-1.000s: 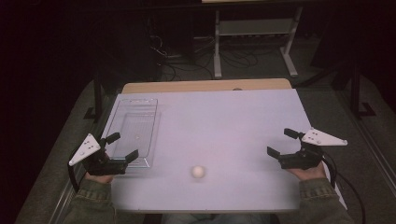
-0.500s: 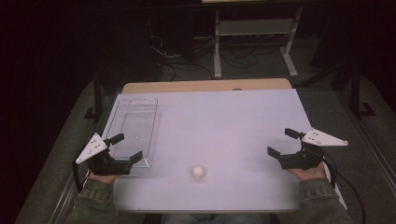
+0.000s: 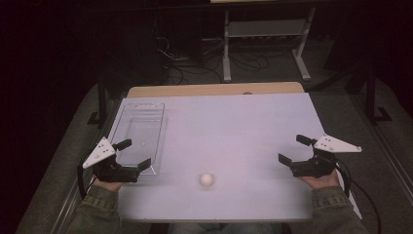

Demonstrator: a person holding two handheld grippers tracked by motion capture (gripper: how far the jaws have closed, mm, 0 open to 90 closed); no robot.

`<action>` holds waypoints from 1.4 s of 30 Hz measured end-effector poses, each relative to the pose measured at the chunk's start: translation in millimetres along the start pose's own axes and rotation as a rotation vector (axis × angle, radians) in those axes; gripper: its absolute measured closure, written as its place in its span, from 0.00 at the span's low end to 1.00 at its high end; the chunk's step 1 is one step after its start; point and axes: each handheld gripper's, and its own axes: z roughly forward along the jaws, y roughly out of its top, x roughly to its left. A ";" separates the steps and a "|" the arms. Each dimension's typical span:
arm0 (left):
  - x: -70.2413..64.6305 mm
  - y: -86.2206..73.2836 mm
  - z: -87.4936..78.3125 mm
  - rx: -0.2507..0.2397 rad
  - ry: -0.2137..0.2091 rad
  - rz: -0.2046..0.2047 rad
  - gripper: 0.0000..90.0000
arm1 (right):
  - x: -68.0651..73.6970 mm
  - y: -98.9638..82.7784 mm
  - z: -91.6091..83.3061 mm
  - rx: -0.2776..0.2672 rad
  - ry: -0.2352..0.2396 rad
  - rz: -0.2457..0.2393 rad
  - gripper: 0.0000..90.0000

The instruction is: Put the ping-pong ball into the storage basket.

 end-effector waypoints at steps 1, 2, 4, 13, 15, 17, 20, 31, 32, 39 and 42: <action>0.3 0.3 0.2 0.002 0.001 -0.001 0.00 | -0.1 -0.2 0.2 0.000 0.001 0.000 0.00; 0.7 0.7 0.5 0.008 0.000 0.001 0.00 | -0.1 -0.3 0.3 0.002 0.002 0.003 0.00; 0.4 1.8 1.7 0.018 -0.003 0.006 0.00 | -0.2 -0.8 0.8 0.007 0.002 0.002 0.00; 0.9 14.3 5.8 0.073 -0.027 0.040 0.00 | -0.2 -0.6 0.3 0.007 -0.002 0.001 0.00; 1.5 16.1 6.9 0.087 -0.034 0.043 0.00 | -0.4 -0.6 0.3 0.007 -0.002 0.001 0.00; 1.5 17.8 8.1 0.098 -0.042 0.044 0.00 | -0.6 -0.7 0.4 0.007 -0.001 0.001 0.00; 0.1 20.0 10.6 0.120 -0.051 0.051 0.00 | -0.7 -0.8 0.6 0.008 0.000 0.003 0.00; -4.4 32.4 18.5 0.167 -0.077 0.101 0.00 | -0.6 -1.0 1.0 0.014 -0.001 0.006 0.00; -4.9 33.7 19.2 0.168 -0.080 0.103 0.00 | -0.6 -1.0 0.9 0.015 -0.001 0.006 0.00; -7.0 40.1 23.9 0.195 -0.091 0.131 0.00 | -0.7 -1.2 1.1 0.020 0.001 0.008 0.00; -8.5 44.3 27.3 0.205 -0.100 0.144 0.00 | -0.8 -1.2 1.2 0.020 0.001 0.007 0.00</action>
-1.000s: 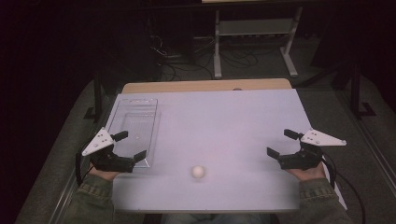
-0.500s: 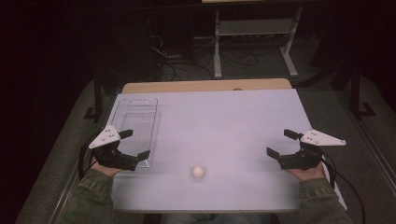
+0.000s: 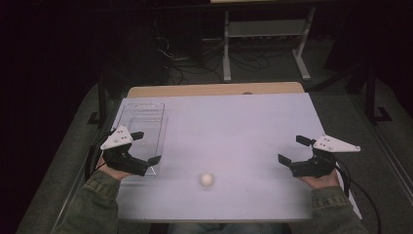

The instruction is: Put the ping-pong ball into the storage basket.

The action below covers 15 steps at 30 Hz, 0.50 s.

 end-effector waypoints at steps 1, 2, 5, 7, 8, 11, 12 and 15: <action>-0.1 1.9 0.8 0.004 -0.003 0.005 0.00 | 0.2 0.1 -0.1 -0.001 -0.001 0.000 0.00; -0.4 3.8 1.4 0.007 -0.005 0.012 0.00 | 0.2 0.1 -0.1 -0.003 -0.001 -0.001 0.00; -1.4 8.5 3.3 0.017 -0.015 0.024 0.00 | 0.2 0.0 -0.1 0.000 0.000 -0.001 0.00; -1.9 10.4 4.8 0.022 -0.023 0.030 0.00 | 0.2 0.1 0.0 0.000 0.001 -0.001 0.00; -2.0 11.1 5.6 0.024 -0.026 0.035 0.00 | 0.2 0.1 0.0 0.000 0.001 -0.001 0.00; -2.8 12.9 7.7 0.031 -0.036 0.044 0.00 | 0.0 0.1 -0.1 0.000 0.001 0.000 0.00; -3.2 13.6 8.3 0.033 -0.039 0.047 0.00 | -0.2 0.0 -0.2 0.001 0.001 0.001 0.00; -3.5 16.0 9.7 0.038 -0.049 0.052 0.00 | -0.6 0.0 -0.5 -0.001 -0.001 0.000 0.00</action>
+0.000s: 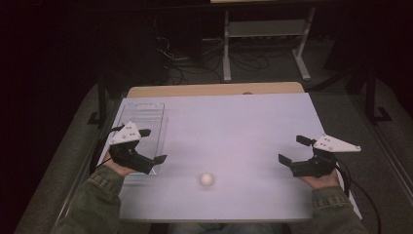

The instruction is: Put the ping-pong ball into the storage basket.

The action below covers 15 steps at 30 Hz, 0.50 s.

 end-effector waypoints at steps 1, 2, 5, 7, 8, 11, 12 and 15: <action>-0.3 0.9 0.5 0.000 -0.004 -0.002 0.00 | 0.0 0.0 0.0 0.000 0.001 0.000 0.00; -0.1 1.7 0.9 0.004 -0.004 0.004 0.00 | 0.2 0.0 0.1 0.002 0.002 0.000 0.00; -0.8 4.1 3.0 0.014 -0.013 0.010 0.00 | 0.3 0.0 0.3 0.004 0.003 -0.002 0.00; -1.0 5.9 4.7 0.024 -0.016 0.017 0.00 | 0.2 -0.1 0.3 0.004 0.003 -0.002 0.00; -1.2 7.0 5.5 0.028 -0.017 0.020 0.00 | 0.2 -0.1 0.2 0.004 0.003 -0.002 0.00; -1.2 10.3 7.3 0.036 -0.021 0.035 0.00 | -0.1 0.0 0.2 0.003 0.003 -0.002 0.00; -1.5 11.2 8.1 0.037 -0.025 0.033 0.00 | 0.1 -0.1 0.3 0.006 0.004 -0.002 0.00; -1.4 13.0 8.8 0.046 -0.027 0.042 0.00 | 0.2 -0.2 1.0 0.011 0.008 -0.003 0.00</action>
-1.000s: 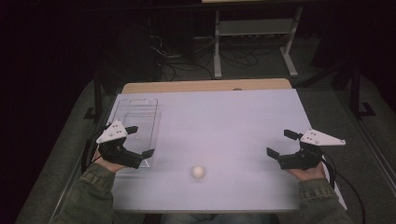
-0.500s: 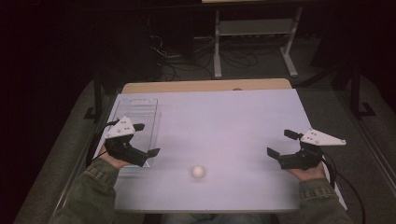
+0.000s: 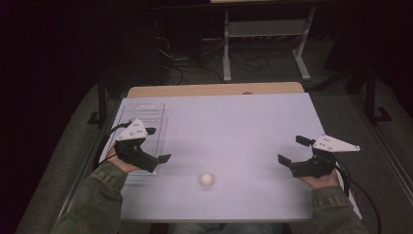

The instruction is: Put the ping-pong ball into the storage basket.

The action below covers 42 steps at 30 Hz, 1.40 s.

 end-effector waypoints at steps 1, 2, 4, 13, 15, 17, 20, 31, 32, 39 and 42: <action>0.5 1.6 0.6 0.005 -0.002 0.007 0.00 | 0.2 0.0 0.3 0.002 0.003 0.000 0.00; 0.3 2.3 1.2 0.003 -0.004 0.005 0.00 | 0.5 -0.1 0.7 0.005 0.004 0.000 0.00; 0.2 3.8 2.1 0.011 -0.006 0.012 0.00 | 0.5 -0.2 0.9 0.006 0.004 -0.002 0.00; -2.3 12.0 7.9 0.042 -0.018 0.043 0.00 | 0.4 -0.6 1.7 0.016 0.008 0.001 0.00; -3.9 13.3 9.5 0.050 -0.026 0.053 0.00 | 0.4 -0.7 2.0 0.019 0.011 0.002 0.00; -5.7 14.7 11.2 0.054 -0.037 0.060 0.00 | 0.4 -0.8 2.1 0.019 0.011 0.001 0.00; -6.4 17.1 14.3 0.058 -0.045 0.067 0.00 | -0.1 -1.0 2.6 0.023 0.012 0.002 0.00; -0.3 24.3 24.7 0.102 -0.063 0.088 0.00 | -0.3 -1.0 2.6 0.023 0.013 0.001 0.00; -0.3 25.3 25.5 0.109 -0.065 0.091 0.00 | -0.4 -1.0 2.5 0.023 0.013 0.002 0.00; -4.4 34.6 32.3 0.135 -0.103 0.121 0.00 | -0.6 -1.1 2.8 0.025 0.012 0.001 0.00; -8.6 39.3 36.7 0.151 -0.121 0.146 0.00 | -0.2 -0.9 2.9 0.026 0.013 -0.002 0.00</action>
